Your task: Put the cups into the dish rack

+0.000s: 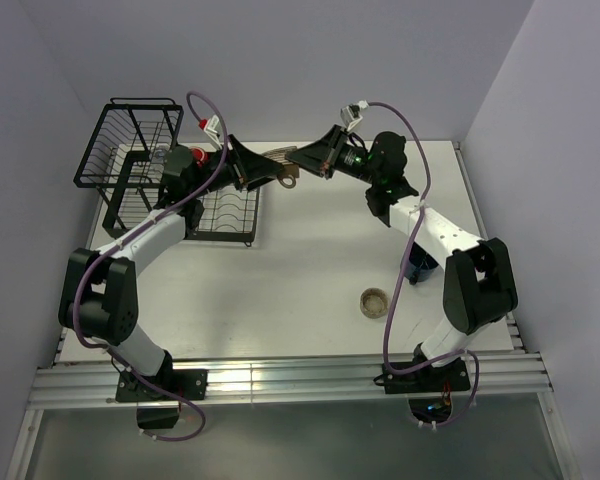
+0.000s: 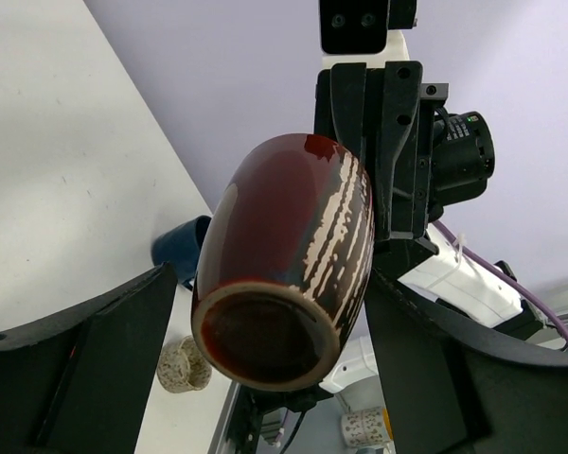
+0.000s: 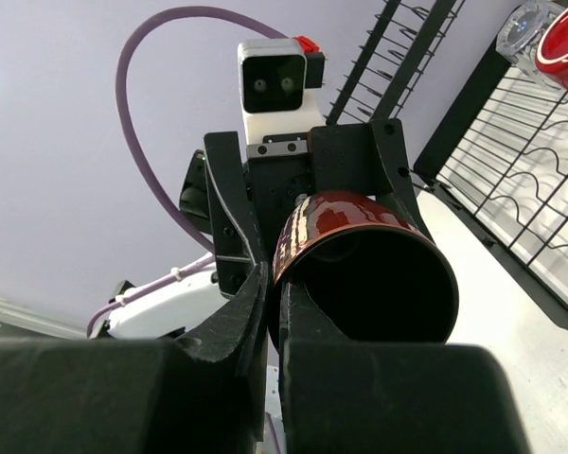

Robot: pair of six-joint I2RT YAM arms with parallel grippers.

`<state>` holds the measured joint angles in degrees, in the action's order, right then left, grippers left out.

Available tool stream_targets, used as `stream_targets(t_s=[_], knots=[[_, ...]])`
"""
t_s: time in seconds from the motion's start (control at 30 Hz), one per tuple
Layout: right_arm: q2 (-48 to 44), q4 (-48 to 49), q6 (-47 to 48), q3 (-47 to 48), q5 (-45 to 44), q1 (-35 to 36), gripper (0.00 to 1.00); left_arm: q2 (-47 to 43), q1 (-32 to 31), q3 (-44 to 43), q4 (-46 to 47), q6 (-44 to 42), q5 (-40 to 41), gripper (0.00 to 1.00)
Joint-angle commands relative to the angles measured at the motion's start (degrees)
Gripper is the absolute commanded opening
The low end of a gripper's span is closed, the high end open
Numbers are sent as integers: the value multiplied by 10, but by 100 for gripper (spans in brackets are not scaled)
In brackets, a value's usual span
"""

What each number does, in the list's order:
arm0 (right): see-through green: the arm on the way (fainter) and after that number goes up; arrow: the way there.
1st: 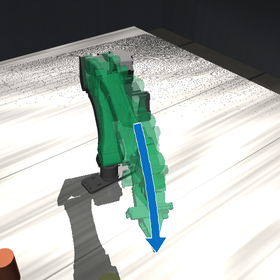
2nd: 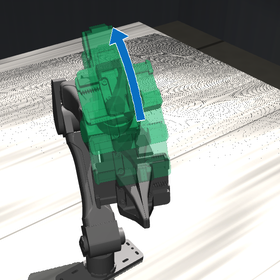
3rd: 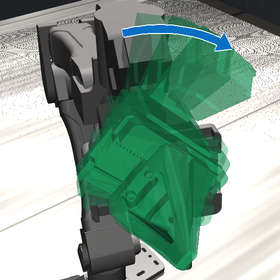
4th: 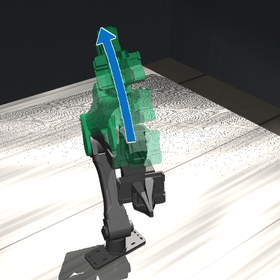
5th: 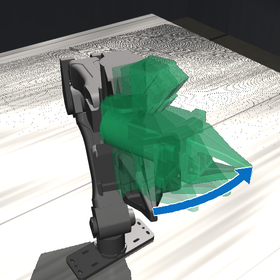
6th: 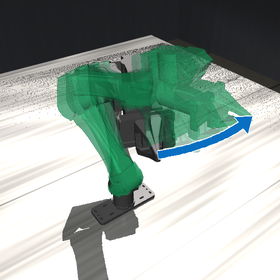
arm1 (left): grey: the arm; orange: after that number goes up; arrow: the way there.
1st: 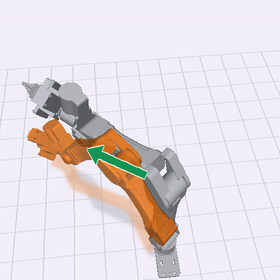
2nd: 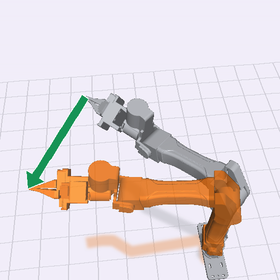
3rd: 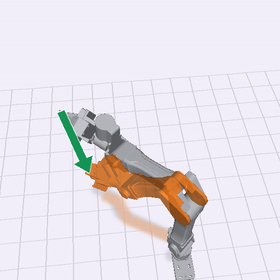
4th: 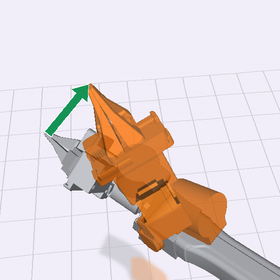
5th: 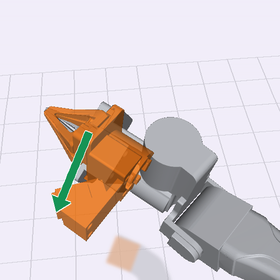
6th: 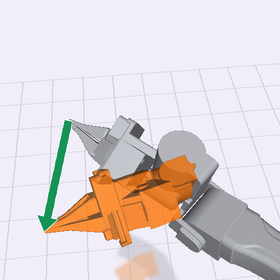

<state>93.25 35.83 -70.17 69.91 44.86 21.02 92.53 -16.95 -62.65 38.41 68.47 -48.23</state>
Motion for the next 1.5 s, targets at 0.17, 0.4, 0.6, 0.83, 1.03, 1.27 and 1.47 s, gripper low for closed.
stream_targets(t_s=[0.17,0.4,0.6,0.83,1.03,1.27,1.47], knots=[[-12,12,35,-4,-1,9,0,-4,3,4,49,15,-13,83],[-11,8,43,-9,-1,10,0,-2,6,6,63,27,-17,77],[-9,5,49,-10,-8,10,0,-4,7,7,64,28,-22,55],[-8,-8,60,-11,-14,12,0,-7,7,6,74,36,-29,12],[-11,-26,76,-16,-23,13,3,-19,7,0,57,22,-25,0],[-22,-38,86,-25,-37,12,28,-37,16,-6,23,-1,-13,0],[-30,-54,99,-27,-49,11,37,-48,29,-4,20,-1,-13,0]])
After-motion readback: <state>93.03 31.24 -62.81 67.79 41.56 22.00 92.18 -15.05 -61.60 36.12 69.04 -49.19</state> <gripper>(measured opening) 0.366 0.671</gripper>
